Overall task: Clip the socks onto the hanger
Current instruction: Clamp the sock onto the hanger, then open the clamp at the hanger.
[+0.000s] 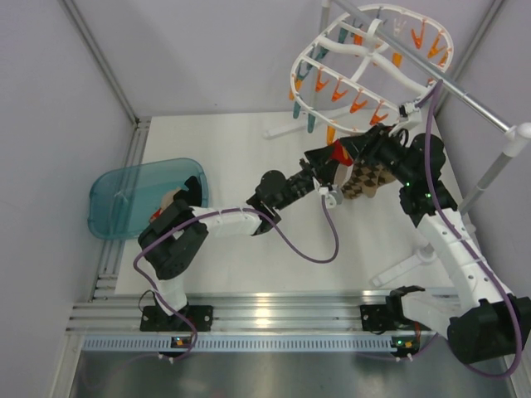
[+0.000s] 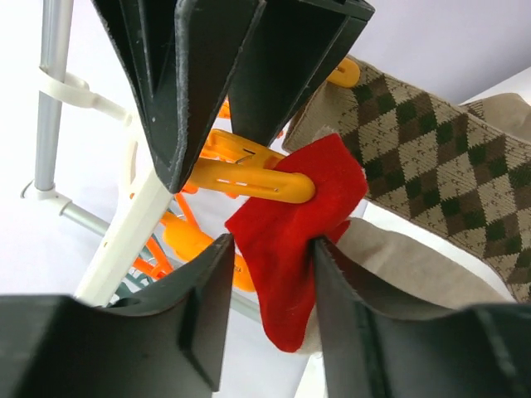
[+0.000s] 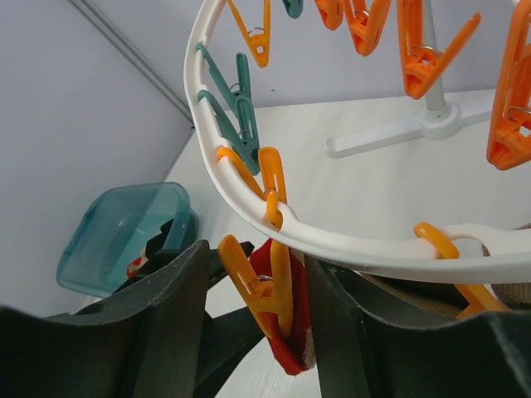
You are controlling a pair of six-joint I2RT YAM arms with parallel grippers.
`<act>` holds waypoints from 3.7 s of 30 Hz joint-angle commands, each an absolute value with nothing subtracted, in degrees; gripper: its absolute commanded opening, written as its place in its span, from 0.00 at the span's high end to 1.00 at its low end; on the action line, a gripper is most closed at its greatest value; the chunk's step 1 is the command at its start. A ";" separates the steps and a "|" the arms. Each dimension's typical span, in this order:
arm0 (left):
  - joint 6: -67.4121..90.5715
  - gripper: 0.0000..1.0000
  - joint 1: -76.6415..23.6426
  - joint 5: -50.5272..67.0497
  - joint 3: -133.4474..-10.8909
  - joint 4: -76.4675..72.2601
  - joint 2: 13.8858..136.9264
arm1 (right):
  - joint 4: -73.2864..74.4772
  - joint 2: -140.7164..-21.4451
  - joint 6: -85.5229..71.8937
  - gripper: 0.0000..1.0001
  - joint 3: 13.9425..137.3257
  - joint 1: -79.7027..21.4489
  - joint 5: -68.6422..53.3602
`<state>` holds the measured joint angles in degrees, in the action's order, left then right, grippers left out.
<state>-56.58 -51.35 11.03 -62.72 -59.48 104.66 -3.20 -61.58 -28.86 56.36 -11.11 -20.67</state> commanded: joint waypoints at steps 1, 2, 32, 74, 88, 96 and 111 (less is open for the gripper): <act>-52.48 0.51 -51.59 10.29 -62.93 -60.91 102.57 | -4.66 -60.82 -27.51 0.51 58.97 -8.62 -20.92; -52.04 0.50 -51.50 10.02 -61.97 -60.04 101.18 | -4.40 -60.47 -27.34 0.51 58.97 -8.35 -20.92; -5.63 0.48 -43.24 11.25 -66.09 -37.18 93.25 | 8.17 -55.81 -13.27 0.47 60.91 3.78 -20.40; 14.24 0.55 -37.00 33.84 -77.17 -51.94 105.73 | 11.07 -48.34 -15.29 0.45 64.07 7.65 -42.44; 1.07 0.67 -41.21 37.70 -77.17 -48.26 103.72 | 9.85 -52.38 -4.39 0.46 66.53 4.48 -32.51; -7.03 0.69 -47.46 38.06 -76.02 -46.93 102.65 | 11.94 -50.89 -5.28 0.47 67.15 4.22 -39.55; -3.60 0.60 -49.57 28.30 -80.43 -42.98 106.18 | 16.61 -48.87 0.44 0.59 63.64 0.45 -33.84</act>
